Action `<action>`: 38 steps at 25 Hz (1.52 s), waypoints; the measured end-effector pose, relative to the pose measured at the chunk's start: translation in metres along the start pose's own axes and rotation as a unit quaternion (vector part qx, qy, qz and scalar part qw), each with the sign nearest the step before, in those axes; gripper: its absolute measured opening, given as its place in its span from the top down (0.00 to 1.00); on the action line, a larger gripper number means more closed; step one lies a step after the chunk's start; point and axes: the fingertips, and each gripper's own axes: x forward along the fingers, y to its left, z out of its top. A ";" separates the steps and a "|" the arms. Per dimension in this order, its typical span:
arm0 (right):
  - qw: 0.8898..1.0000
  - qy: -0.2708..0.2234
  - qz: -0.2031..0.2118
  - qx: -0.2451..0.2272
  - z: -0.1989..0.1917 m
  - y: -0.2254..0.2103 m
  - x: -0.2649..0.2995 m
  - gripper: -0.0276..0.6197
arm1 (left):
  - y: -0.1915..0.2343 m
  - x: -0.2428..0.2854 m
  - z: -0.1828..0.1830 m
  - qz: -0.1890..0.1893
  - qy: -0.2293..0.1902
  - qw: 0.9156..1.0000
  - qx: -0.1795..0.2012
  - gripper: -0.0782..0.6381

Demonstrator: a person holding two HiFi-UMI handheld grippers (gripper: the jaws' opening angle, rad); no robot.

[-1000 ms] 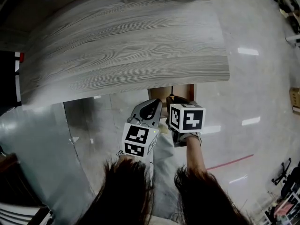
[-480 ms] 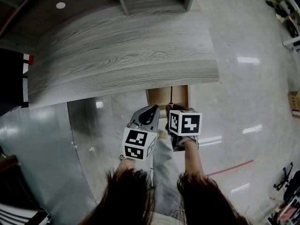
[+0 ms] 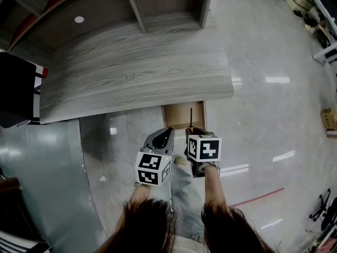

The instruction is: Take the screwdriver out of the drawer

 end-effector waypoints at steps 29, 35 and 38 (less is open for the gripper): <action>0.988 -0.125 0.004 -0.094 0.016 0.055 -0.147 0.83 | -0.073 -0.108 0.067 -0.012 -0.069 0.995 0.072 0.87; 0.982 -0.155 -0.007 -0.108 0.011 0.072 -0.178 0.83 | -0.080 -0.144 0.078 -0.016 -0.101 0.991 0.084 0.87; 0.978 -0.171 -0.013 -0.115 0.010 0.081 -0.196 0.83 | -0.086 -0.161 0.082 -0.020 -0.111 0.990 0.089 0.87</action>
